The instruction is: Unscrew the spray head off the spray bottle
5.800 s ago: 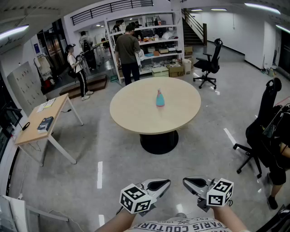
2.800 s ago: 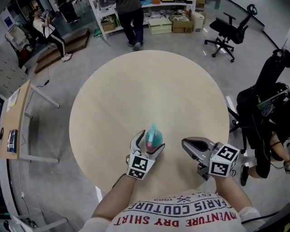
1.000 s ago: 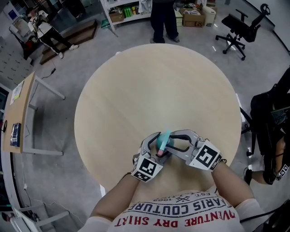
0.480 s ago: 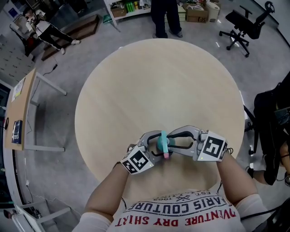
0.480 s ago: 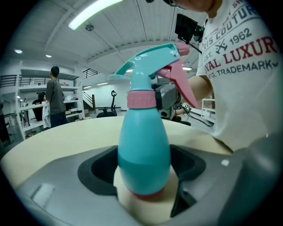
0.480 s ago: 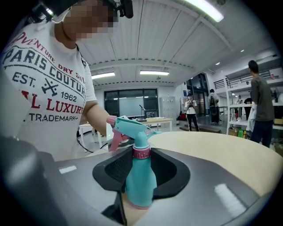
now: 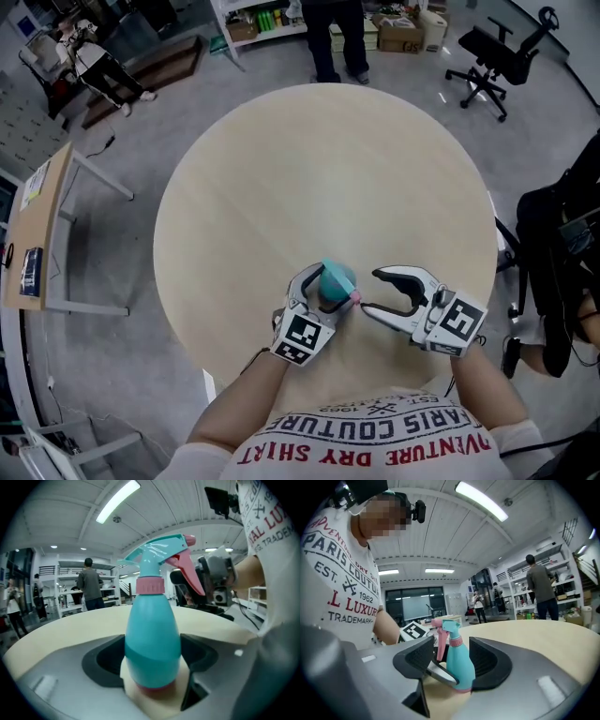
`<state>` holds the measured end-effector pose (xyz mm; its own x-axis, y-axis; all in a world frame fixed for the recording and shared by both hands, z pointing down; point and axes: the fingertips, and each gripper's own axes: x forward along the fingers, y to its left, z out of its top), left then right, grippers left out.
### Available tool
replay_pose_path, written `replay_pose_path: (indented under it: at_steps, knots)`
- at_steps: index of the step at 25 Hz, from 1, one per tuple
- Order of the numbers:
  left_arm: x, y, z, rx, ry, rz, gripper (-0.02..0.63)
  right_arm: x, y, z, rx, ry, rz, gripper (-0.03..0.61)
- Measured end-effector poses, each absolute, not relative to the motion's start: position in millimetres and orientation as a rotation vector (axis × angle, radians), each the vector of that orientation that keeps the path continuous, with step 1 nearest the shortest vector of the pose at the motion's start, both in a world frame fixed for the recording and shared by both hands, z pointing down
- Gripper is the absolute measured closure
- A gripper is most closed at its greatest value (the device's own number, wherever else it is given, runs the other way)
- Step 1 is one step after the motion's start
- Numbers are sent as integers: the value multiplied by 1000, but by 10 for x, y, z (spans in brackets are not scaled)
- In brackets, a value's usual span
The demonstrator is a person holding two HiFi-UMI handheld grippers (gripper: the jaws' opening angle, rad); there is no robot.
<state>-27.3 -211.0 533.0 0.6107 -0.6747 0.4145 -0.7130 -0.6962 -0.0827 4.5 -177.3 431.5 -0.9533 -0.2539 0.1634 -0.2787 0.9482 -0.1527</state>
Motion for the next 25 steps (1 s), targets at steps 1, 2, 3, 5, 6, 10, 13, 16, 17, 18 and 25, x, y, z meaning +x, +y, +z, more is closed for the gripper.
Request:
replay_pose_path:
  at_steps: [1, 2, 3, 5, 6, 10, 13, 16, 17, 18, 25]
  knots:
    - [-280, -2124, 5341, 2693, -1249, 640, 252, 34, -1780, 4315, 476, -2965, 260, 345]
    - [-282, -2136, 5353, 2648, -1309, 631, 252, 9, -1791, 4340, 539, -2960, 252, 342]
    - [-276, -2144, 5361, 2608, -1361, 626, 252, -25, -1800, 4380, 587, -2948, 244, 342]
    - [-245, -2153, 5362, 2552, -1441, 630, 252, -109, -1820, 4462, 644, -2920, 231, 331]
    - [-228, -2155, 5360, 2533, -1470, 632, 252, -149, -1837, 4489, 663, -2908, 220, 330]
    - [-184, -2125, 5359, 2490, -1531, 628, 252, -301, -1900, 4532, 684, -2895, 175, 330]
    - [-141, -2077, 5361, 2494, -1526, 631, 252, -347, -1935, 4558, 689, -2877, 153, 347]
    - [-119, -2039, 5357, 2503, -1510, 638, 252, -359, -1928, 4574, 677, -2863, 116, 417]
    - [-118, -2029, 5359, 2507, -1504, 638, 252, -357, -1917, 4573, 668, -2866, 110, 420]
    - [-116, -2021, 5359, 2514, -1497, 638, 252, -353, -1908, 4571, 655, -2871, 108, 424]
    - [-116, -1904, 5335, 2720, -1191, 619, 265, -337, -1857, 4536, 429, -2892, 87, 437]
